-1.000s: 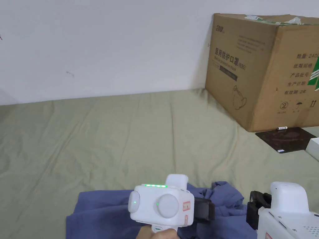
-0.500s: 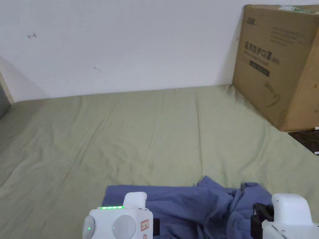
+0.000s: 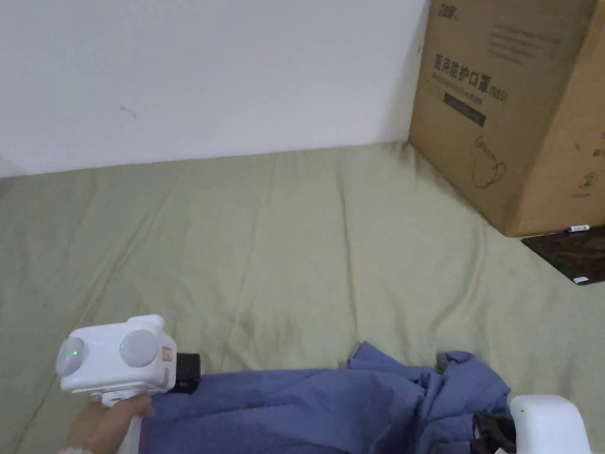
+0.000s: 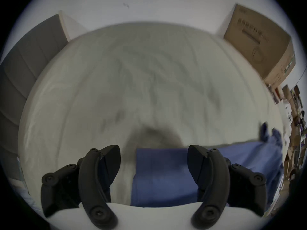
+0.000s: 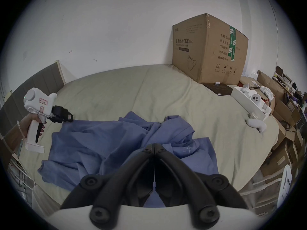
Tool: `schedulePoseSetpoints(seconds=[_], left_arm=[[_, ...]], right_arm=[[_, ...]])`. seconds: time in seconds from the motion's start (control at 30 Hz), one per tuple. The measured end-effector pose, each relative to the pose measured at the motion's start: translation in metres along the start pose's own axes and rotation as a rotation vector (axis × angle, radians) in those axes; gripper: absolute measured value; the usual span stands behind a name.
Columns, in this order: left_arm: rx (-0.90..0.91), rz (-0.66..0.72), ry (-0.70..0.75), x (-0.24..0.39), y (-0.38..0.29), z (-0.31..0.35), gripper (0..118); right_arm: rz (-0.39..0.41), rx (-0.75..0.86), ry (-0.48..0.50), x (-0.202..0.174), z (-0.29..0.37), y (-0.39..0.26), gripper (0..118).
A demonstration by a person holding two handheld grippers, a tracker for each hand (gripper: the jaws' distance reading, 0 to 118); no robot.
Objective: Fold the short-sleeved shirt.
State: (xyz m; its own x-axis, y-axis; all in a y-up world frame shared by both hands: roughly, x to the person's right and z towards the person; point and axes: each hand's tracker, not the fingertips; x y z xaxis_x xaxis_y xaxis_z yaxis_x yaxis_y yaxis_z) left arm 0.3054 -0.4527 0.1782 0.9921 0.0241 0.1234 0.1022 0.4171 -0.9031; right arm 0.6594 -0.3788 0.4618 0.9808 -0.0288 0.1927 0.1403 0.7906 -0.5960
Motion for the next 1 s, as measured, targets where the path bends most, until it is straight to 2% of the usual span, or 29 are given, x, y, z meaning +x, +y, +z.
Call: schedulePoseSetpoints(seconds=[0.03, 0.07, 0.1, 0.13, 0.2, 0.23, 0.27, 0.33, 0.5, 0.53, 0.6, 0.63, 0.7, 0.73, 0.8, 0.9, 0.93, 0.97, 1.0], left_arm=[[-0.025, -0.013, 0.004, 0.005, -0.008, -0.01, 86], [0.071, -0.028, 0.029, 0.008, -0.012, -0.005, 86], [0.054, -0.008, 0.023, 0.009, -0.01, 0.002, 83], [0.05, 0.002, 0.018, 0.007, -0.007, 0.008, 72], [0.066, -0.009, 0.016, 0.007, -0.009, 0.022, 40], [0.076, -0.005, 0.031, 0.005, -0.009, 0.027, 8], [0.086, -0.022, 0.082, 0.004, -0.009, 0.034, 3], [0.094, -0.004, -0.006, -0.002, -0.011, 0.045, 3], [0.117, 0.035, -0.029, -0.009, -0.015, 0.062, 3], [0.121, 0.033, -0.034, -0.01, -0.015, 0.067, 3], [0.133, 0.02, -0.033, -0.012, -0.013, 0.066, 3], [0.137, 0.013, -0.033, -0.011, -0.014, 0.069, 3], [0.143, 0.005, -0.037, -0.011, -0.013, 0.071, 3], [0.147, 0.004, -0.038, -0.011, -0.013, 0.073, 3], [0.155, -0.002, -0.039, -0.01, -0.013, 0.075, 3], [0.155, -0.015, -0.037, -0.009, -0.012, 0.074, 3], [0.154, -0.016, -0.035, -0.009, -0.012, 0.075, 3], [0.155, -0.019, -0.034, -0.009, -0.012, 0.073, 3], [0.156, -0.023, -0.033, -0.009, -0.012, 0.074, 3]], right_arm=[[0.002, -0.007, -0.007, 0.003, -0.002, 0.0, 0], [0.005, -0.014, -0.015, 0.006, -0.005, 0.0, 0], [0.006, -0.019, -0.022, 0.008, -0.006, -0.001, 0], [0.003, -0.019, -0.027, 0.011, -0.007, -0.001, 0], [-0.029, -0.03, -0.017, 0.018, -0.01, 0.002, 0], [-0.051, -0.033, -0.004, 0.021, -0.011, 0.004, 0], [-0.069, -0.034, 0.006, 0.024, -0.013, 0.008, 0], [-0.087, -0.048, 0.038, 0.032, -0.018, 0.019, 0], [-0.083, -0.075, 0.092, 0.054, -0.054, 0.068, 2], [-0.053, -0.12, 0.102, 0.057, -0.066, 0.081, 17], [0.001, -0.167, 0.113, 0.063, -0.094, 0.102, 31], [0.021, -0.185, 0.081, 0.064, -0.108, 0.11, 41], [0.082, -0.258, 0.058, 0.068, -0.144, 0.123, 96], [0.091, -0.28, 0.062, 0.071, -0.158, 0.127, 105], [0.075, -0.37, 0.011, 0.073, -0.19, 0.131, 105], [0.045, -0.497, 0.027, 0.078, -0.228, 0.121, 105], [0.031, -0.543, 0.024, 0.08, -0.238, 0.117, 101], [0.02, -0.575, 0.007, 0.08, -0.244, 0.111, 92], [0.036, -0.59, 0.026, 0.079, -0.246, 0.104, 72]])
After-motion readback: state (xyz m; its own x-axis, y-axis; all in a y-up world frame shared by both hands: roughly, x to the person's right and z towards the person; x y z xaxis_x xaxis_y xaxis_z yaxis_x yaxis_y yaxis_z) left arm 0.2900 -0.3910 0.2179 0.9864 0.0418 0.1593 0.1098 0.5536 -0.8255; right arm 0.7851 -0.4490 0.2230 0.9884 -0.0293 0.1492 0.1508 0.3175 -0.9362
